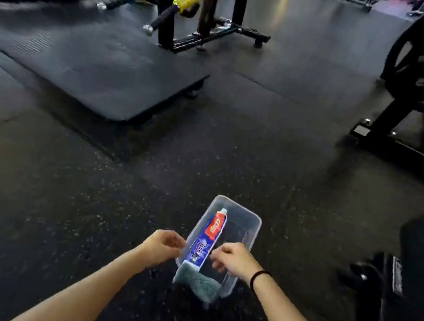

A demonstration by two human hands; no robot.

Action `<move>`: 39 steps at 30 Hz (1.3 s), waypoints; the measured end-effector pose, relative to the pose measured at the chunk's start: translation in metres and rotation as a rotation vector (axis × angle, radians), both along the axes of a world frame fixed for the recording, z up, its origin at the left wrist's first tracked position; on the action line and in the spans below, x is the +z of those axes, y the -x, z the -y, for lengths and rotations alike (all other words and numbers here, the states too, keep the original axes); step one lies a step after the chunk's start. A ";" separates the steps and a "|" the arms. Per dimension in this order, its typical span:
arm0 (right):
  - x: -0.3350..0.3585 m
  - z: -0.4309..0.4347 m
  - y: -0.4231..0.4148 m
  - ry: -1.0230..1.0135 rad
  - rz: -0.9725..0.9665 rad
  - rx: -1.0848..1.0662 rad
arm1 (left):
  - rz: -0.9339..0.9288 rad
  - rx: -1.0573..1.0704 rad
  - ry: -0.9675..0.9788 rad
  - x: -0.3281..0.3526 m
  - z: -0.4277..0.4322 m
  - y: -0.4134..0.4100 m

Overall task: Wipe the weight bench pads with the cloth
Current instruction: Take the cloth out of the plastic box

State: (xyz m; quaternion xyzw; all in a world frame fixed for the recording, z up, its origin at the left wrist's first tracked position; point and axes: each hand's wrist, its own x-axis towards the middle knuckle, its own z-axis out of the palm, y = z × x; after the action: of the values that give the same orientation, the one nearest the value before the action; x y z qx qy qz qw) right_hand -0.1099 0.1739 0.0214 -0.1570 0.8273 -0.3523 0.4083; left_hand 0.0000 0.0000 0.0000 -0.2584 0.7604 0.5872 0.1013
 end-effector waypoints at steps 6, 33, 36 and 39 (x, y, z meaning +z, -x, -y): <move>0.000 -0.018 -0.018 -0.063 0.065 -0.020 | 0.132 -0.079 0.355 -0.021 -0.038 0.000; 0.117 -0.012 -0.014 1.051 0.501 -0.638 | -0.364 -0.050 -0.410 0.182 -0.014 0.058; 0.148 -0.007 -0.011 0.914 0.047 -0.595 | -0.249 -0.136 -0.352 0.193 -0.010 0.064; 0.187 -0.005 -0.009 0.828 -0.478 -0.529 | -0.247 -0.293 -0.325 0.214 -0.010 0.078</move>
State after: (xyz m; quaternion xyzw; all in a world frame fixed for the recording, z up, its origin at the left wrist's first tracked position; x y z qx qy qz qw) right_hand -0.1011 0.1790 0.2088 -0.1668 0.7006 -0.6937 0.0107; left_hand -0.0776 0.0102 0.2143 -0.0520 0.6920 0.7079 0.1320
